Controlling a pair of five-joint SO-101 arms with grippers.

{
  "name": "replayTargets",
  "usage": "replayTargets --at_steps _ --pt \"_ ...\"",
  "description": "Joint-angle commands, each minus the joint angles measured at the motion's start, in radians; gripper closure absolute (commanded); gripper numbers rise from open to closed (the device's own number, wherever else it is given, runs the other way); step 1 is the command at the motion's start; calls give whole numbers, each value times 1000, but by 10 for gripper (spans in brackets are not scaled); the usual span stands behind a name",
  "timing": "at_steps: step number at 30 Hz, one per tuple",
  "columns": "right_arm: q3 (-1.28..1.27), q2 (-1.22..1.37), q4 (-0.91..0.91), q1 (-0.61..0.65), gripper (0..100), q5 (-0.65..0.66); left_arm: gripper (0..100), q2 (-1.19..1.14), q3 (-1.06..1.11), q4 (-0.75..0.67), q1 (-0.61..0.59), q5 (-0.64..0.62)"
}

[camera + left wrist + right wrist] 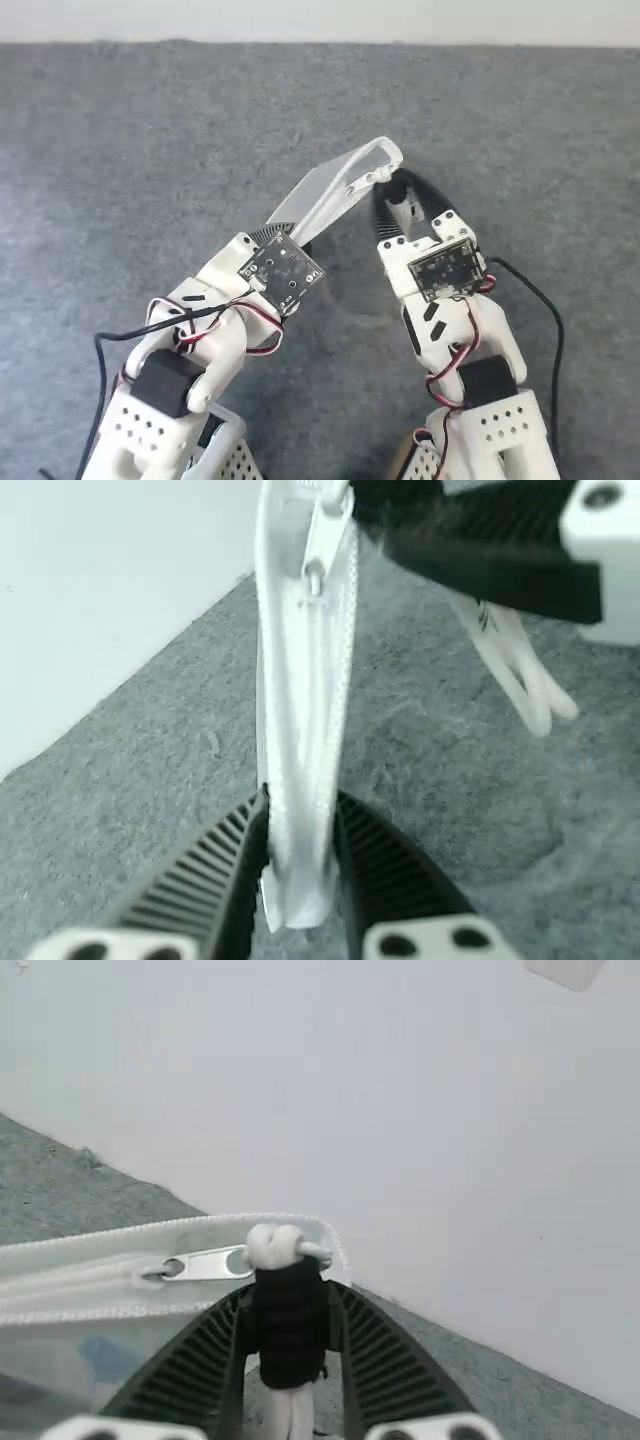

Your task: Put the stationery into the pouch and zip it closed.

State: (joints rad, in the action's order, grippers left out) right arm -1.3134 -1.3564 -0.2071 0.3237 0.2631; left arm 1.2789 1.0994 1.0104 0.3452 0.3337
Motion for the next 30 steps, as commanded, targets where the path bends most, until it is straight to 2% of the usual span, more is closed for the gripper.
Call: replayTargets --at_steps 1,22,30 --pt "83 1 44 -71 992 -17 994 -2 42 11 -37 -12" --pt "84 15 45 -82 992 -14 994 -2 42 11 -40 -12" --pt "158 271 162 -156 992 -54 994 -2 42 11 -40 -12"
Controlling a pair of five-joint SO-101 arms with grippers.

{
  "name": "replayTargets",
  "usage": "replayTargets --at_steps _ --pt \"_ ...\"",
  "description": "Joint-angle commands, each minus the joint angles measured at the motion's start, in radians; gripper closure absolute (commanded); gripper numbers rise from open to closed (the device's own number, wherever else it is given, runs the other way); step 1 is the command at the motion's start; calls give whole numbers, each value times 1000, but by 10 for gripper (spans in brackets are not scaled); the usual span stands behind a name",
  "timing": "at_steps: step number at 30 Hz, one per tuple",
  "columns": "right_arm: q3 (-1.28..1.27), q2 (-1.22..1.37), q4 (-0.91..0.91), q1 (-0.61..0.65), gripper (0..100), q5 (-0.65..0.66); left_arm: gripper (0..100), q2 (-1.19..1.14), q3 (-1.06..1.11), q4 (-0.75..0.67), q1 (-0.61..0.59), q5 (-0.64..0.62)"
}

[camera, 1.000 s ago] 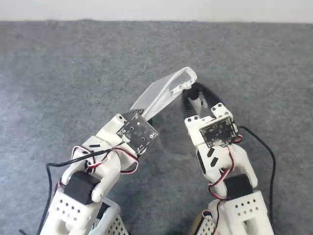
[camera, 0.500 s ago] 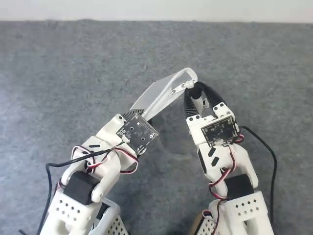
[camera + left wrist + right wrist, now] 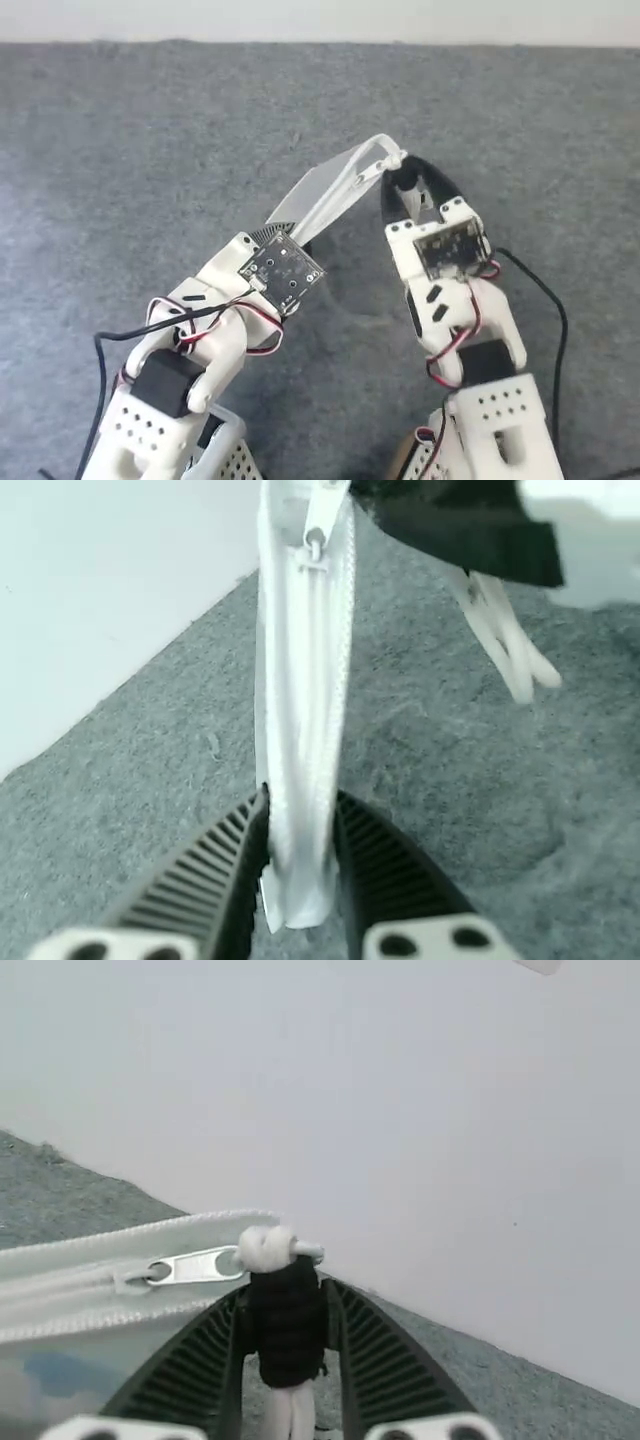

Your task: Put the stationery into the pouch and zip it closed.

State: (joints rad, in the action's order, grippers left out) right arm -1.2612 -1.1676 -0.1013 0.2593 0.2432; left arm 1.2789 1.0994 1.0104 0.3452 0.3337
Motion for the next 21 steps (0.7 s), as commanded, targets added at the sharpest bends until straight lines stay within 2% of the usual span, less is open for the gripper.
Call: replayTargets --at_steps 1,12,17,21 --pt "117 102 62 -96 992 -37 994 -2 42 11 -40 -12" --pt "140 142 67 -108 992 -38 994 -2 42 11 -41 -12" --pt "147 148 67 -151 992 -75 994 -2 42 12 -43 -12" --pt "196 240 67 -166 992 -83 994 -2 42 14 -43 -12"
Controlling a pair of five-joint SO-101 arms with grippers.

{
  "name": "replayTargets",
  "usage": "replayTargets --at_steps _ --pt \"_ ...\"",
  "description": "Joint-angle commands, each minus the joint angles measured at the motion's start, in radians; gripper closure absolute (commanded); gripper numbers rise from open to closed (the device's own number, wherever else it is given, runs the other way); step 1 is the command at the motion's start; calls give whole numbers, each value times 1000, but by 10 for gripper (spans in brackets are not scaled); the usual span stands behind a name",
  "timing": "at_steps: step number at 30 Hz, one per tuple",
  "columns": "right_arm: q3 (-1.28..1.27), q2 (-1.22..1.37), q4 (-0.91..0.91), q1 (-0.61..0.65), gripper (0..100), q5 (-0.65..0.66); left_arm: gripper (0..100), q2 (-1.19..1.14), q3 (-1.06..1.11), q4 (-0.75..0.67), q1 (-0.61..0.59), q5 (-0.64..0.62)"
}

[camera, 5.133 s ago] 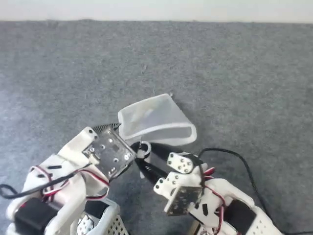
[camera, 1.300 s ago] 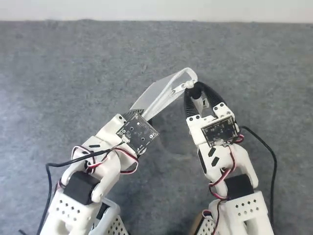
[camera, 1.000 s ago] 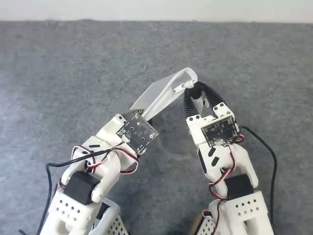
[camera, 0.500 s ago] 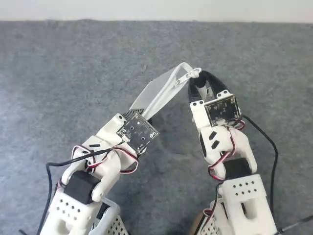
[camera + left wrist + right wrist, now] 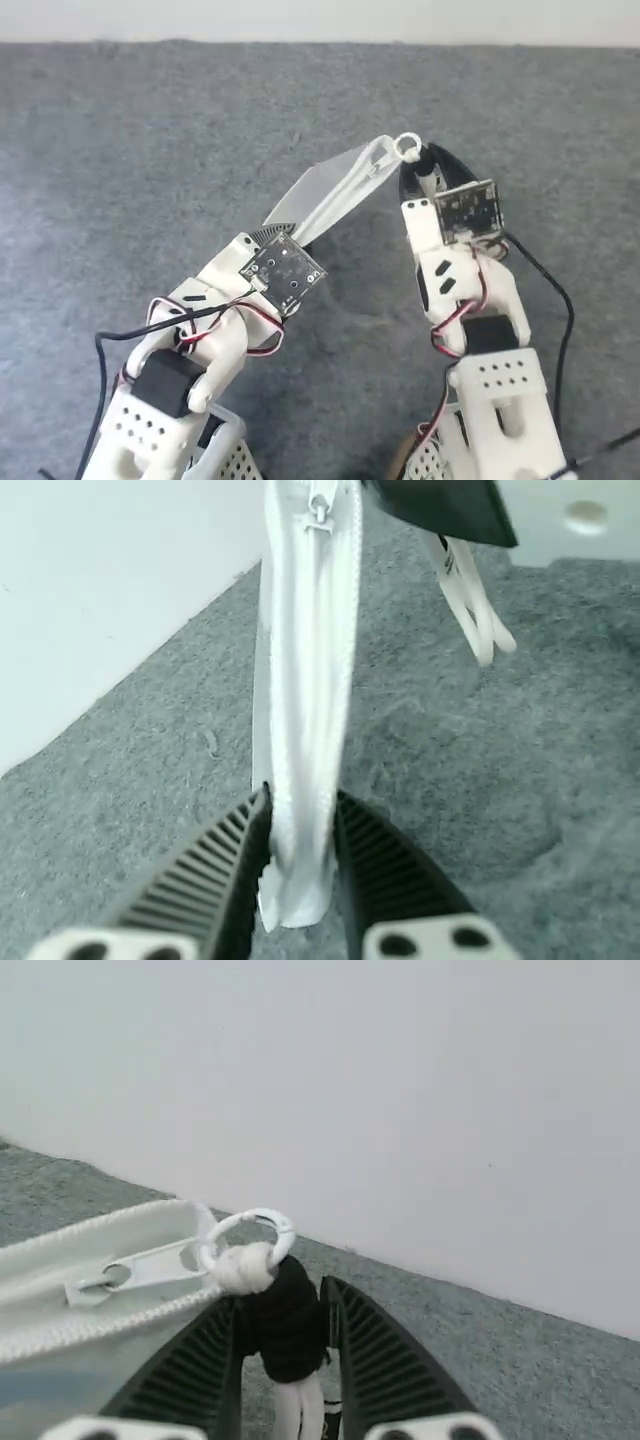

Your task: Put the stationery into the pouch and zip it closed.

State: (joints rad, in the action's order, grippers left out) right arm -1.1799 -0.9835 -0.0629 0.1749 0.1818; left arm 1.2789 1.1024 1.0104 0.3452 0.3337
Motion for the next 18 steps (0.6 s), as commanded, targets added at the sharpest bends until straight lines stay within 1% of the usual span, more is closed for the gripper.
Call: replayTargets --at_steps 1,5,10,18 --pt "135 94 28 -88 992 -21 994 -2 39 14 -43 -12" --pt "213 234 28 -120 992 -74 994 -2 39 14 -43 -12" --pt "287 344 21 -166 992 -118 994 -2 39 14 -44 -12" --pt "299 354 19 -216 992 -176 994 -2 39 14 -52 -14"
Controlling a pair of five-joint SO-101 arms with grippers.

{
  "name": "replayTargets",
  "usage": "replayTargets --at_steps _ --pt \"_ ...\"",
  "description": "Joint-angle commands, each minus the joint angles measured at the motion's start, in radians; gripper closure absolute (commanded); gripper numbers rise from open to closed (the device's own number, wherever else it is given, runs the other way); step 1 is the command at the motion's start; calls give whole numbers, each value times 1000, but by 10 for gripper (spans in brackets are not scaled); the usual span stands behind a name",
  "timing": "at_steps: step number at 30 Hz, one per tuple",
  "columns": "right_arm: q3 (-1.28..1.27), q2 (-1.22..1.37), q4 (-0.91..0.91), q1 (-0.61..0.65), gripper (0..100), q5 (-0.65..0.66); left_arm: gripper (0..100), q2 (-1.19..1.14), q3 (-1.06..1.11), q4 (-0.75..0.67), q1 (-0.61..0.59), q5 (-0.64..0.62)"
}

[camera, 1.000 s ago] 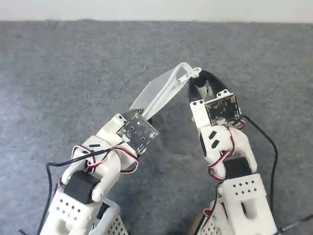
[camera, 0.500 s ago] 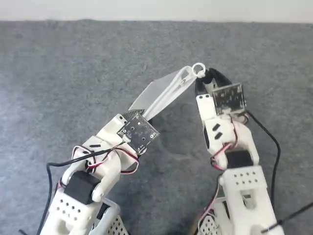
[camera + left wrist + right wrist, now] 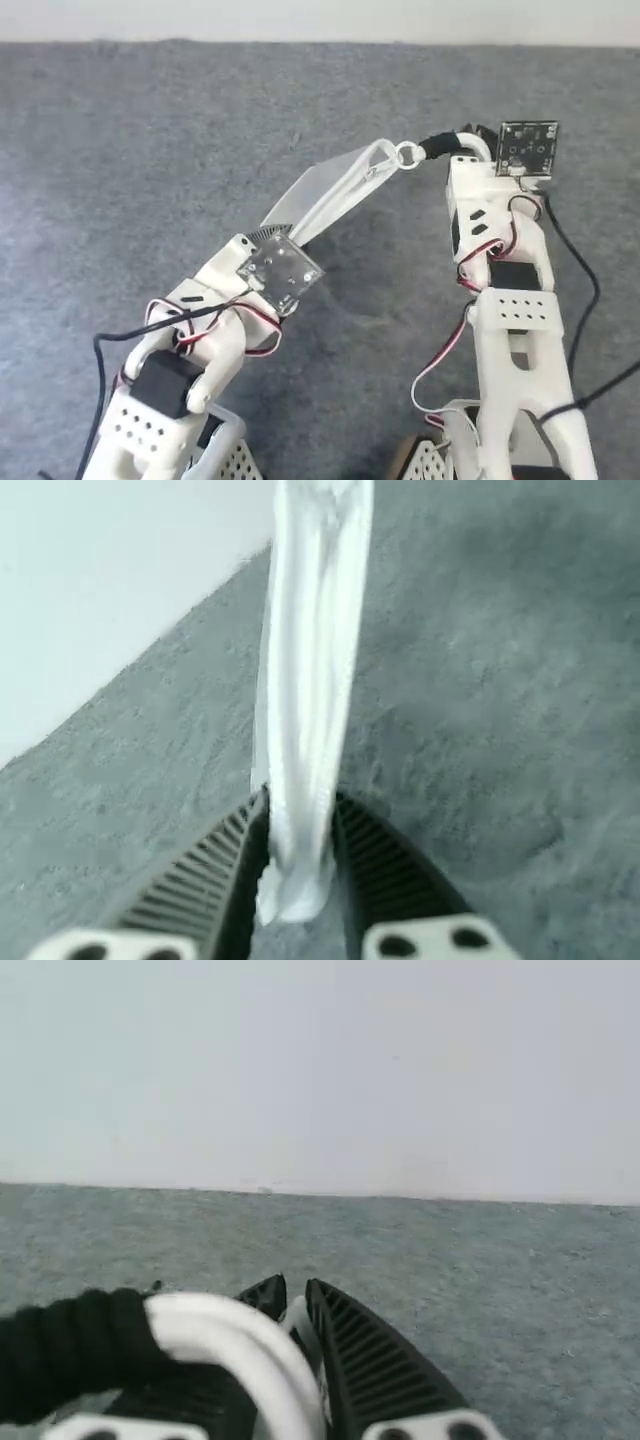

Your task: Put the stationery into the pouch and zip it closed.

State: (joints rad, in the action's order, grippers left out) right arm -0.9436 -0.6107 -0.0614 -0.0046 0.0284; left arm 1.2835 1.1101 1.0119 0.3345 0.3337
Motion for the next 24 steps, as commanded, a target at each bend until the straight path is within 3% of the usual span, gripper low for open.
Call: replayTargets --at_steps 1,6,11,17,24 --pt "61 -24 16 -36 992 -23 994 -6 31 11 -49 -14" --pt "68 -56 -45 -21 992 -11 994 -6 31 5 -55 -14" --pt "86 -196 -262 82 980 127 994 -6 33 5 -55 -14" --pt "80 -383 -562 231 746 213 993 -6 33 5 -55 -14" --pt "28 -380 -558 338 745 305 993 -6 33 5 -55 -14"
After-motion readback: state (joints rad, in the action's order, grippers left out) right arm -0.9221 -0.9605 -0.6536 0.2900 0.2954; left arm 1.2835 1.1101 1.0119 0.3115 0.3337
